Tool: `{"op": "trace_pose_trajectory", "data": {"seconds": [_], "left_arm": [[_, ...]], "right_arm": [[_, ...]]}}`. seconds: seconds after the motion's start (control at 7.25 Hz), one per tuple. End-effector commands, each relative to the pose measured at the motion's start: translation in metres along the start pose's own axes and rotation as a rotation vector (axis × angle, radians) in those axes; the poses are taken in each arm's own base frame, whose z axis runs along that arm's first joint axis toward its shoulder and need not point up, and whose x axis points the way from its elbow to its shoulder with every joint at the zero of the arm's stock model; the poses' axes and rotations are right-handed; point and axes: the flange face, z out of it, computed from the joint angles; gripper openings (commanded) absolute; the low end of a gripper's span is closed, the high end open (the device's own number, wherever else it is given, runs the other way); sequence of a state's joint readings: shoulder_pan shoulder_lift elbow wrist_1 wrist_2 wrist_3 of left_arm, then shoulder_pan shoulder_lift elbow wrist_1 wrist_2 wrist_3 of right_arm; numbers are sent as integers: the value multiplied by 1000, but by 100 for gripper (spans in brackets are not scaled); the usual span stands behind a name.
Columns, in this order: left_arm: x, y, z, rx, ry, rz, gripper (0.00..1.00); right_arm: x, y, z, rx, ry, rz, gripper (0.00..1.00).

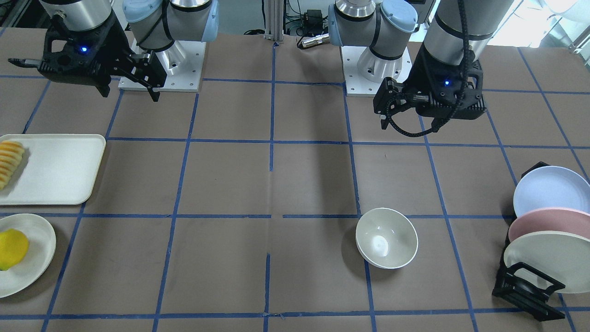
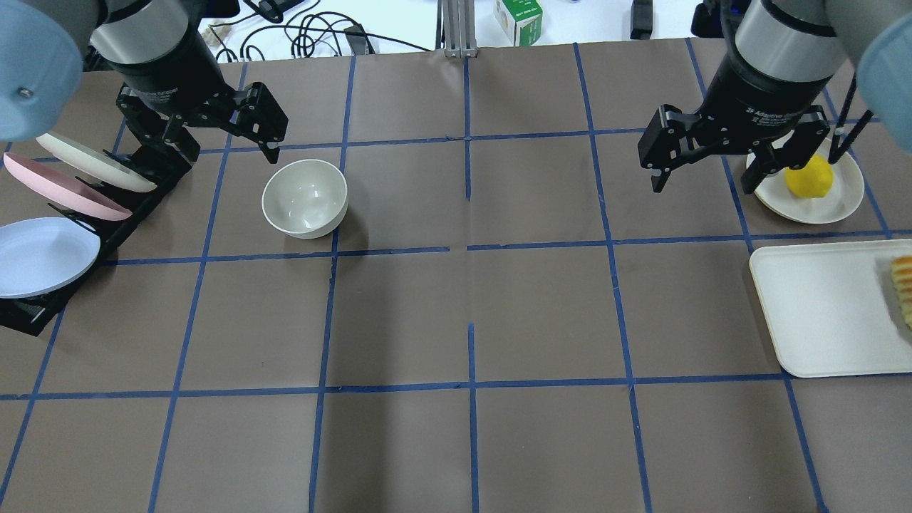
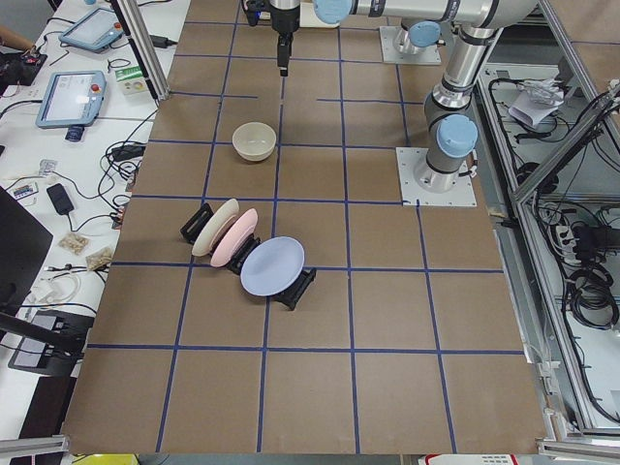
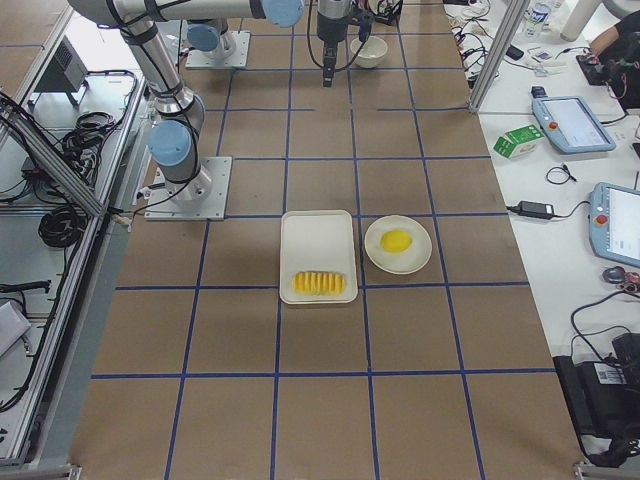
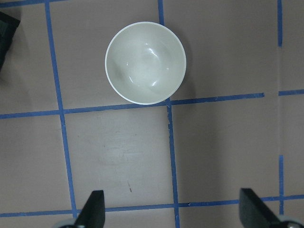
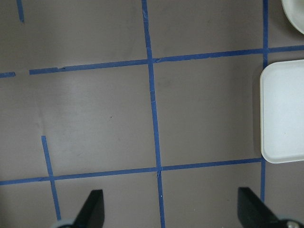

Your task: Place bowl and put lemon in it

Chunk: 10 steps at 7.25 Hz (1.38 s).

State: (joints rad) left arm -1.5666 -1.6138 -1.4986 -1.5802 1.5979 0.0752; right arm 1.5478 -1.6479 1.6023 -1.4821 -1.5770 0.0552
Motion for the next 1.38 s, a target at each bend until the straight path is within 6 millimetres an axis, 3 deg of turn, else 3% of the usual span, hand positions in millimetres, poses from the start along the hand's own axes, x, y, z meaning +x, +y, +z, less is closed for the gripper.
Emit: {"op": "trace_pose_trajectory", "data": {"seconds": [0.0,0.14,0.28,0.41,0.55,0.69,0.83,0.97,1.1,1.24], "left_arm": [[-1,10,-14,14,0,-2,100],[-6,3,0,-21,7,-9,100],[-17,-16,27,-56,23,42,100],[-24,-49,60,-36,54,78,100],[-41,-68,95,-80,51,95,100],[-90,-92,132,-73,59,122,100],[-125,-106,171,-82,73,138,100],[-129,-117,210,-67,69,122,100],[-127,-115,241,-58,66,87,100],[-125,-112,264,-49,65,46,100]], "right_arm": [[0,0,3,-4,-1,0,100],[1,0,4,-7,6,0,100],[3,-2,7,-14,16,4,100],[4,-5,10,-20,5,3,100],[9,-16,17,-17,0,3,100],[29,-30,23,-25,1,42,100],[62,-44,22,14,3,48,100],[99,-63,41,-16,-9,37,100],[146,-92,57,35,-7,78,100],[178,-110,77,31,-9,21,100]]}}
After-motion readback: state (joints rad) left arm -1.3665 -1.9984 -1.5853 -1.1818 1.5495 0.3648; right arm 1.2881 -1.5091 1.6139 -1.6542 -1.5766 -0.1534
